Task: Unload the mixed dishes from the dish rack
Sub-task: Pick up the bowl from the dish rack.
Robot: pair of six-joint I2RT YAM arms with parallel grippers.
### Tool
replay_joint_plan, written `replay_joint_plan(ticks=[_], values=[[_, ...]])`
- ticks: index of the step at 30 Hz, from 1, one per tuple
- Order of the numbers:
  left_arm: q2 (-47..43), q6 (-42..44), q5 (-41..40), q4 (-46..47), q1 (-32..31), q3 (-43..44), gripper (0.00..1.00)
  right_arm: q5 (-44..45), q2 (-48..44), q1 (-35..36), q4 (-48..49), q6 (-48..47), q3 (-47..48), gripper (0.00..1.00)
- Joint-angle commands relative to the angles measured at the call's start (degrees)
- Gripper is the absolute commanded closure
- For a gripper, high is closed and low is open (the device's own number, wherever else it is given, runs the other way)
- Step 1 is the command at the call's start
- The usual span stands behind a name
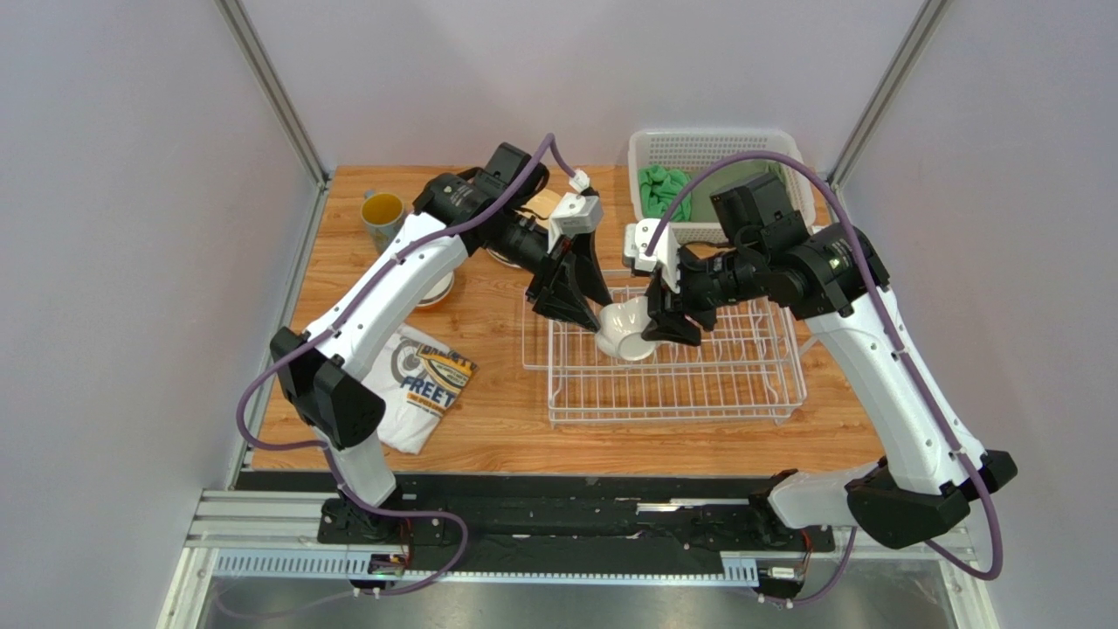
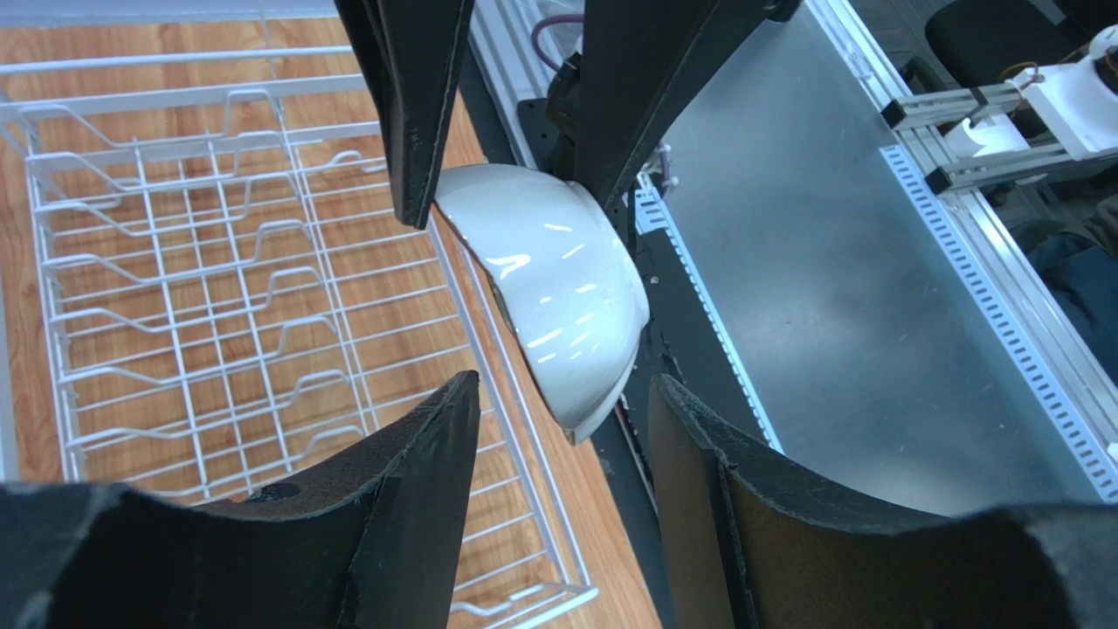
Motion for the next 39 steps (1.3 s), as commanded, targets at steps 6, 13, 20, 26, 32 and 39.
replay_joint_plan(ticks=[6, 13, 20, 26, 32, 39], values=[[0.01, 1.74, 3.75, -0.96, -2.15, 1.45, 0.49, -0.83, -1.92, 1.76, -4.16, 2.43, 1.48, 1.00], [-0.86, 0.94, 3.41, -0.87, -4.70, -0.39, 0.58, 1.46, -2.09, 2.82, -2.41, 2.96, -0.02, 1.00], [-1.13, -0.29, 1.74, -0.78, -5.59, -2.15, 0.88, 3.66, -2.62, 3.35, -1.00, 3.22, -0.90, 1.00], [-1.66, -2.48, 1.82, 0.36, -6.02, -3.03, 1.00, 6.73, -3.41, 4.31, 2.42, 4.19, -3.79, 1.00], [-2.10, -4.68, 1.91, 0.89, -6.11, -2.24, 1.00, 12.18, -4.90, 6.07, 7.70, 4.89, -8.36, 0.96], [-1.31, -4.42, 2.97, -1.39, -6.11, 0.66, 1.00, 18.15, -5.17, 6.78, 12.53, 5.42, -11.79, 0.88]])
